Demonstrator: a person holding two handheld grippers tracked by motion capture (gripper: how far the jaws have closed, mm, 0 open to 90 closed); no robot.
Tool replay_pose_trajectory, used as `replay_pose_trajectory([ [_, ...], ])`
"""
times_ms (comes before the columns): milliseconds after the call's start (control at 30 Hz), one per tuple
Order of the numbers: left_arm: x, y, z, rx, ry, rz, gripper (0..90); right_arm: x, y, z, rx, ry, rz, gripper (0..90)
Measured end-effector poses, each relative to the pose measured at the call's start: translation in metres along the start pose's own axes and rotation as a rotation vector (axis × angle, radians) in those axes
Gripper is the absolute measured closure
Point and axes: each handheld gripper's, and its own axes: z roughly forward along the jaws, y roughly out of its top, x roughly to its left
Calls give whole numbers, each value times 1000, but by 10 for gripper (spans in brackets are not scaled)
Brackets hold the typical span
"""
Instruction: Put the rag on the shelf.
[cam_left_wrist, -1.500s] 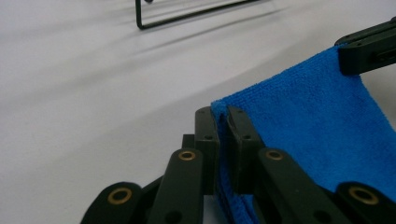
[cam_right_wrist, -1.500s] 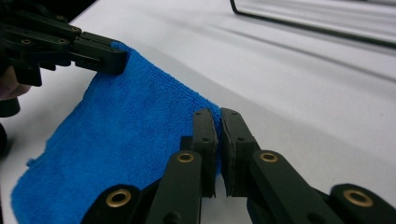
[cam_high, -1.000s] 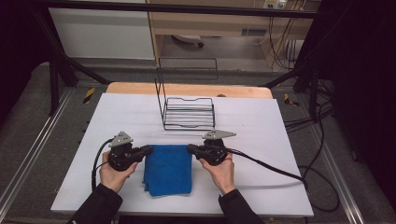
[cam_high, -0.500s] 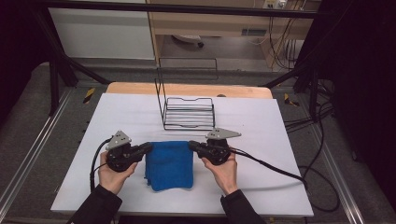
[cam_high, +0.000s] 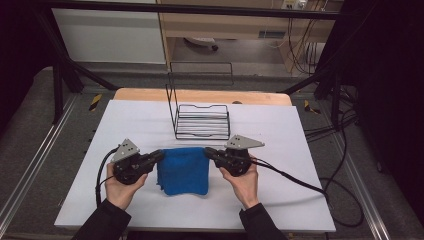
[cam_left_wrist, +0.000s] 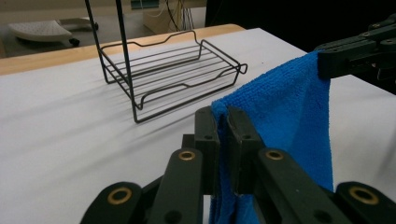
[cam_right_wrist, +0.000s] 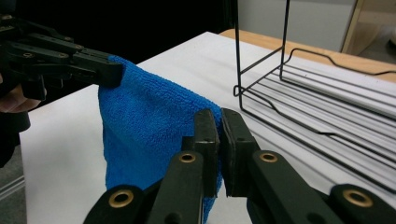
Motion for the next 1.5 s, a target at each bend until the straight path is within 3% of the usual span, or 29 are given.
replay_pose_trajectory([
  [367, -6, 11, -2, -38, 0, 21, 837, 4, 13, -14, -55, -19, -57, 865],
  [1033, -11, 34, -8, -116, 3, 46, 837, 10, 33, -31, -124, -37, -107, 866],
  [1500, -18, 55, -1, -177, -5, 61, 838, 7, 50, -47, -199, -76, -118, 866],
])
